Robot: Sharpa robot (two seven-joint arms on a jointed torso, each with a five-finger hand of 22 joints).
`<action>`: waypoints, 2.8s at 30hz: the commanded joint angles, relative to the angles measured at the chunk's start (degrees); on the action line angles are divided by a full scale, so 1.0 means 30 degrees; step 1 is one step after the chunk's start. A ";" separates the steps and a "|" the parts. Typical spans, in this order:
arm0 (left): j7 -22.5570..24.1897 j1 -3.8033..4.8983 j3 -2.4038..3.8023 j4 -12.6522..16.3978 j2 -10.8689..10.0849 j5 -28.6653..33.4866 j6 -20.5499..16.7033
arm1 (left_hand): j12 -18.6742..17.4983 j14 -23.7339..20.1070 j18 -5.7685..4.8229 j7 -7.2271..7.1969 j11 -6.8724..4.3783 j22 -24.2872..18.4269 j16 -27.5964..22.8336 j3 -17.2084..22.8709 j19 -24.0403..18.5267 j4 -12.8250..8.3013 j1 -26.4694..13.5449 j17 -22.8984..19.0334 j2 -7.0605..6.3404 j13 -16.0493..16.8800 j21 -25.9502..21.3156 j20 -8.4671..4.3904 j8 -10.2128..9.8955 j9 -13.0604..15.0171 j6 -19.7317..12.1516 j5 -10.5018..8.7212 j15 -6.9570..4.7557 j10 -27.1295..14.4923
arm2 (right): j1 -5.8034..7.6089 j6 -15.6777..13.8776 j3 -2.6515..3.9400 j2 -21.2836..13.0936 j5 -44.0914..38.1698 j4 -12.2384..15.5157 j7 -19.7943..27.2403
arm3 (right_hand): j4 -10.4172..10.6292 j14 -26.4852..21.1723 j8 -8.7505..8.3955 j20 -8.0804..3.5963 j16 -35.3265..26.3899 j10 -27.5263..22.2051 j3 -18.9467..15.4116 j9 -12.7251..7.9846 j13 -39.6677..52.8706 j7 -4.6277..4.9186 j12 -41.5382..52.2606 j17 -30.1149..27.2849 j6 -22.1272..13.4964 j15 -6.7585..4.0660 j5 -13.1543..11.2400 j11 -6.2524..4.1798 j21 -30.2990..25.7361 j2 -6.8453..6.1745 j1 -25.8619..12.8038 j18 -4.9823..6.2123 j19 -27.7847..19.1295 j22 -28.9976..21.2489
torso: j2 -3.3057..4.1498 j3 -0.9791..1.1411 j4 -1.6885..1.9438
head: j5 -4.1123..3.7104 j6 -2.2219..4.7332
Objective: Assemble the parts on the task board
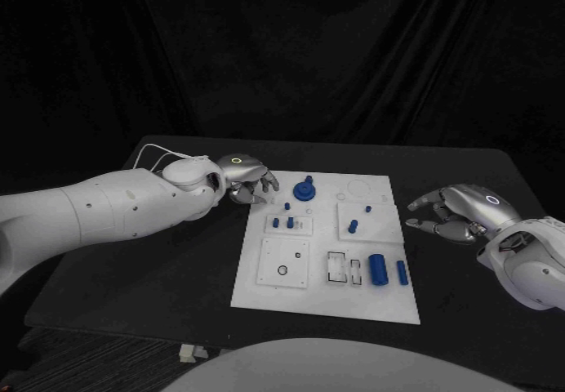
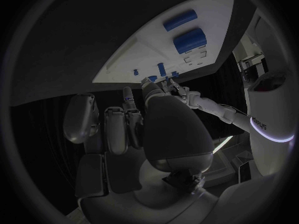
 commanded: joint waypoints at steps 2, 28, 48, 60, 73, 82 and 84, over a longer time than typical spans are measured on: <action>0.2127 0.0369 0.0024 0.0469 -0.0809 0.3907 -0.2457 | -0.0240 -0.1722 0.0424 0.0113 0.0182 0.1954 -0.0745 -0.0274 -0.2397 0.0257 0.0448 0.0063 -0.0024 0.0147 -0.2755 0.0235 0.0165 -0.0146 0.0662 -0.0013 0.0328 -0.1468 | 0.0631 -0.0461 0.0041 -0.0203 -0.0118 0.0390 -0.0330 | -0.0091 0.1456 -0.0133 -0.0011 -0.0372 -0.0245 0.0189 -0.0040 0.1537 0.0003 -0.1251 0.2140 0.0202 -0.0096 0.0826 -0.0144 0.0150 -0.0024 0.0488 0.0040 0.0173 0.3219 | 0.0060 -0.0100 0.0119 | -0.0096 -0.0004; 1.1129 0.0648 0.0007 0.4334 -0.2896 2.6243 0.5448 | 0.1298 -1.8043 0.1395 0.0896 -0.0401 -1.4346 -1.8852 -1.0865 -2.0863 0.3328 -0.2526 -0.9755 0.5931 -0.5755 -2.1102 0.1269 -0.0666 -0.3421 -0.6386 0.3267 0.1813 -1.8018 | 0.2683 0.3798 0.0040 0.1139 -0.0123 -0.0081 -0.0683 | -0.0569 0.0471 -0.0424 0.0089 -0.3751 -0.6880 0.4706 0.0146 -1.3269 0.0172 -1.9244 -0.1062 0.1146 0.0045 0.5726 0.0021 -0.4727 -0.2629 0.1619 0.0746 -0.1337 0.2114 | 0.0260 -0.0981 0.1939 | -0.1737 0.1212; 1.0930 0.0061 0.0006 0.4740 -0.2757 2.6838 0.6784 | 0.0809 -1.7936 0.1492 0.0978 -0.0233 -1.4972 -1.8817 -1.0737 -2.0713 0.3284 -0.1833 -0.9832 0.6189 -0.5796 -2.1015 0.2240 -0.0654 -0.3606 -0.6597 0.3947 0.2551 -1.8308 | 0.1769 0.6049 0.0039 0.2535 -0.1715 -0.1728 -0.1172 | -0.1213 0.0474 -0.0825 0.0664 -0.2151 -1.2082 0.4190 -0.0172 -1.7187 0.0069 -2.3431 0.0117 -0.0856 0.0681 0.4854 0.1460 -0.3328 -0.2718 0.0951 0.0544 -0.1051 0.2537 | 0.0142 -0.1181 0.2188 | -0.2500 0.1182; 1.0821 -0.0026 0.0006 0.4643 -0.2653 2.6843 0.7008 | 0.0832 -1.7724 0.1632 0.1015 -0.0072 -1.5011 -1.8766 -1.0629 -2.0541 0.3222 -0.1390 -0.9779 0.6220 -0.5793 -2.0960 0.2545 -0.0647 -0.3626 -0.6551 0.4319 0.2781 -1.8293 | 0.1133 0.5748 0.0040 0.3302 -0.1735 -0.2790 -0.0685 | -0.1375 0.0561 -0.0603 0.0737 -0.1938 -1.1938 0.3845 -0.0072 -1.7816 0.0261 -2.3373 0.0222 -0.0339 0.0755 0.4339 0.1479 -0.2853 -0.2518 0.0804 0.0482 -0.0898 0.2622 | 0.0091 -0.1191 0.2199 | -0.2405 0.0956; 1.0649 -0.0087 0.0006 0.4616 -0.2675 2.6843 0.7237 | 0.0993 -1.7250 0.1756 0.1053 0.0197 -1.4881 -1.8657 -1.0404 -2.0033 0.2992 -0.0566 -0.9655 0.6245 -0.5768 -2.0816 0.3000 -0.0609 -0.3618 -0.6331 0.5196 0.3162 -1.8175 | 0.0692 0.5136 0.0041 0.4126 -0.1738 -0.3680 -0.0457 | -0.1539 0.0677 -0.0551 0.0893 -0.1669 -1.0970 0.3906 -0.0066 -1.8328 0.0361 -2.3008 0.0392 0.0020 0.0977 0.4565 0.1445 -0.2299 -0.2290 0.0907 0.0387 -0.0723 0.2728 | 0.0062 -0.1207 0.2200 | -0.2376 0.1005; 1.0530 -0.0114 0.0006 0.4610 -0.2633 2.6843 0.7388 | 0.1170 -1.6783 0.1779 0.1492 0.0287 -1.4732 -1.8525 -1.0208 -1.9512 0.2596 0.0090 -0.9540 0.6324 -0.5738 -2.0674 0.3196 -0.0461 -0.3469 -0.5493 0.6020 0.3291 -1.8010 | 0.0495 0.5191 0.0042 0.4626 -0.1738 -0.4279 -0.0404 | -0.1632 0.0717 -0.0522 0.0980 -0.1577 -1.0351 0.4121 -0.0110 -1.8717 0.0331 -2.2938 0.0426 0.0276 0.1066 0.4434 0.1416 -0.2044 -0.2203 0.1014 0.0358 -0.0651 0.2771 | 0.0043 -0.1219 0.2200 | -0.2404 0.0929; 1.0500 -0.0117 0.0006 0.4596 -0.2621 2.6843 0.7413 | 0.1236 -1.6639 0.1777 0.1529 0.0329 -1.4653 -1.8476 -1.0186 -1.9389 0.2539 0.0173 -0.9499 0.6337 -0.5725 -2.0635 0.3217 -0.0445 -0.3451 -0.5397 0.6141 0.3335 -1.7957 | 0.0443 0.5251 0.0042 0.4699 -0.1739 -0.4409 -0.0424 | -0.1673 0.0717 -0.0520 0.1000 -0.1576 -1.0253 0.4190 -0.0122 -1.8826 0.0335 -2.2964 0.0412 0.0329 0.1091 0.4501 0.1421 -0.2035 -0.2208 0.1061 0.0360 -0.0652 0.2769 | 0.0037 -0.1218 0.2210 | -0.2418 0.0907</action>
